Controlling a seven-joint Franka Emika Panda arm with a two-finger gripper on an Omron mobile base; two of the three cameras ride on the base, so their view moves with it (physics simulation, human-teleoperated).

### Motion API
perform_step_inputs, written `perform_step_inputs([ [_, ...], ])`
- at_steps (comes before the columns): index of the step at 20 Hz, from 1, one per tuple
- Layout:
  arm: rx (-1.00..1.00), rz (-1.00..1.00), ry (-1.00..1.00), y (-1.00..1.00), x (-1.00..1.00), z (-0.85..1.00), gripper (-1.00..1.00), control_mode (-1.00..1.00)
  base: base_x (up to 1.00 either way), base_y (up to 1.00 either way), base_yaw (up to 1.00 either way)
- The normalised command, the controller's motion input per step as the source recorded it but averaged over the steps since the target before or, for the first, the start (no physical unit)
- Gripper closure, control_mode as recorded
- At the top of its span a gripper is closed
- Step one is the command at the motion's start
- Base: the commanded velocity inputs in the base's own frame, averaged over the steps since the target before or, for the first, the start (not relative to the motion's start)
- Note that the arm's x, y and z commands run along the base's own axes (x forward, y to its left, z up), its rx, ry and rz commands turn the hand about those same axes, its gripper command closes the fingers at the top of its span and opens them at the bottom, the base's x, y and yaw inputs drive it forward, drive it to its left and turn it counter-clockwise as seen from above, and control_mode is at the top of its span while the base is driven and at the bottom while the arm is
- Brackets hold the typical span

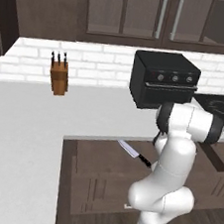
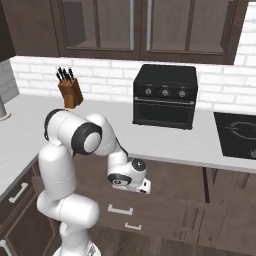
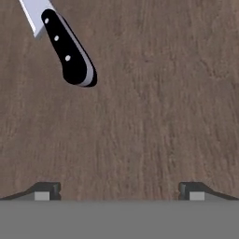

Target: Pick up the knife from the drawer and place it on the cutting board. Then place the meat from the plate to the cutting board.

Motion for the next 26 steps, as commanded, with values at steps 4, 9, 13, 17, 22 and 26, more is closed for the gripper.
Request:
perform_step_inputs([
  [4,0.00,0.01,0.07,0.00,0.02,0.20,-1.00,-1.00,0.00,0.00,0.00],
  [9,-0.02,0.09,0.05,0.00,0.00,0.28,-1.00,-1.00,0.00,0.00,0.00],
  [13,-0.05,0.10,0.01,0.00,-0.08,0.28,-1.00,-1.00,0.00,0.00,0.00],
  [17,-0.05,0.09,0.03,0.00,-0.01,0.35,-1.00,-1.00,0.00,0.00,0.00],
  [22,-0.02,0.00,0.00,0.00,0.32,0.48,-1.00,-1.00,0.00,0.00,0.00],
  [26,0.00,0.00,0.01,0.00,0.66,0.49,-1.00,-1.00,0.00,0.00,0.00],
])
